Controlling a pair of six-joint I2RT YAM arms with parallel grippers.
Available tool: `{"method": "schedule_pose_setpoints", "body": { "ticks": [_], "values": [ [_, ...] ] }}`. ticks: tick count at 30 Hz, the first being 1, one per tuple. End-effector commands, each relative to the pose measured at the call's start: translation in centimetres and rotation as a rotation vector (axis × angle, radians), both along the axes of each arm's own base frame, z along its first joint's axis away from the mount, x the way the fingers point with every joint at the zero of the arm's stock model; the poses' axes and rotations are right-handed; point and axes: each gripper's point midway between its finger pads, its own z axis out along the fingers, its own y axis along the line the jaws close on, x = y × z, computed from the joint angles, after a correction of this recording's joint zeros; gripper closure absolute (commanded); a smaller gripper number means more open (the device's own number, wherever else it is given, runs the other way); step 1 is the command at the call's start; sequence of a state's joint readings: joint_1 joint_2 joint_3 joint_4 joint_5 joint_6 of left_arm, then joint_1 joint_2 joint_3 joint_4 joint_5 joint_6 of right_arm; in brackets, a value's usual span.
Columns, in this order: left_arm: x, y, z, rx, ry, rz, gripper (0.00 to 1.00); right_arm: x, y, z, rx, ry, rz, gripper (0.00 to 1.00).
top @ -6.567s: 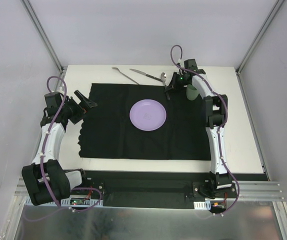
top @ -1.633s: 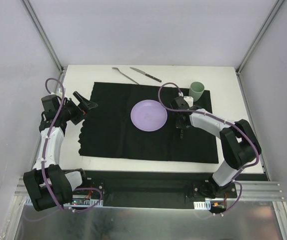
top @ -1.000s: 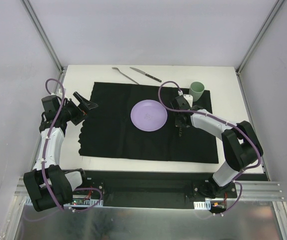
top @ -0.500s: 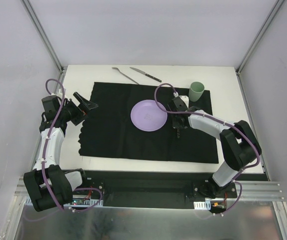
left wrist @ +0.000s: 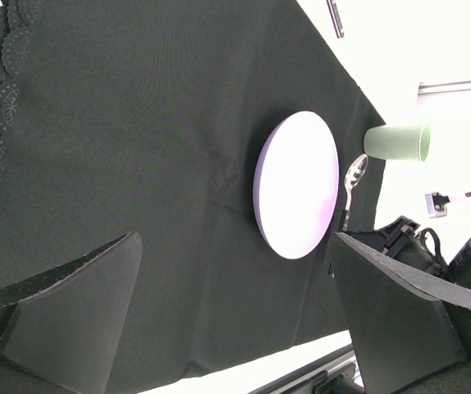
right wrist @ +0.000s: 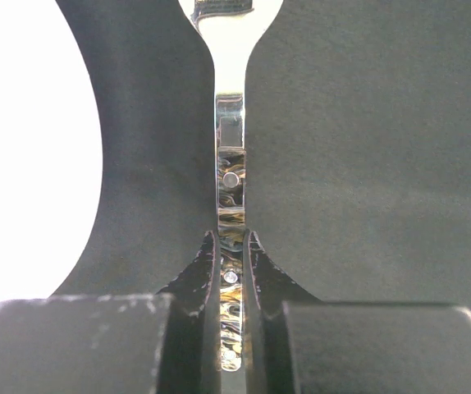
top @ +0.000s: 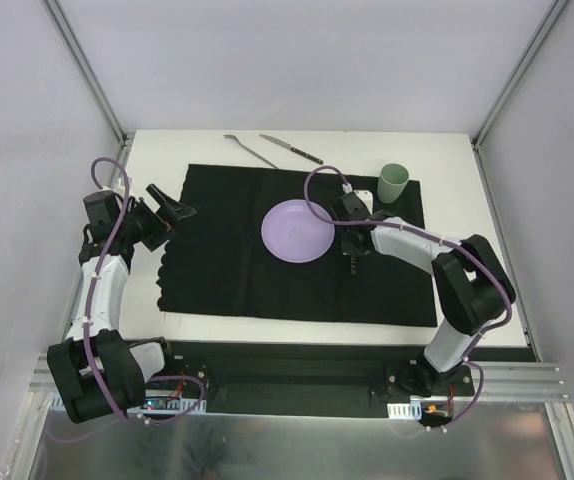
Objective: Set the dinner table for one person
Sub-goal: Place the spoon on the napkin.
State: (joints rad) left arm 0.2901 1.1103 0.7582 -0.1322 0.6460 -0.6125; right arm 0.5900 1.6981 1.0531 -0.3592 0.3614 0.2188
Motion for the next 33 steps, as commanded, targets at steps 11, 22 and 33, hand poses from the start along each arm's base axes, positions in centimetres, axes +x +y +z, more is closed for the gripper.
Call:
{"method": "schedule_pose_setpoints", "body": {
  "ticks": [11,22,33],
  "values": [
    [0.2,0.3,0.8,0.014,-0.043,-0.001,0.01,1.3,1.4,0.1,0.018,-0.024,0.0,0.91],
    [0.2,0.3,0.6,0.012,-0.038,0.0,0.0,0.9,1.6,0.9,0.033,-0.027,0.002,0.63],
    [0.4,0.3,0.9,0.01,-0.045,-0.008,0.01,0.3,-0.6,4.6,0.015,-0.092,-0.04,0.59]
  ]
}}
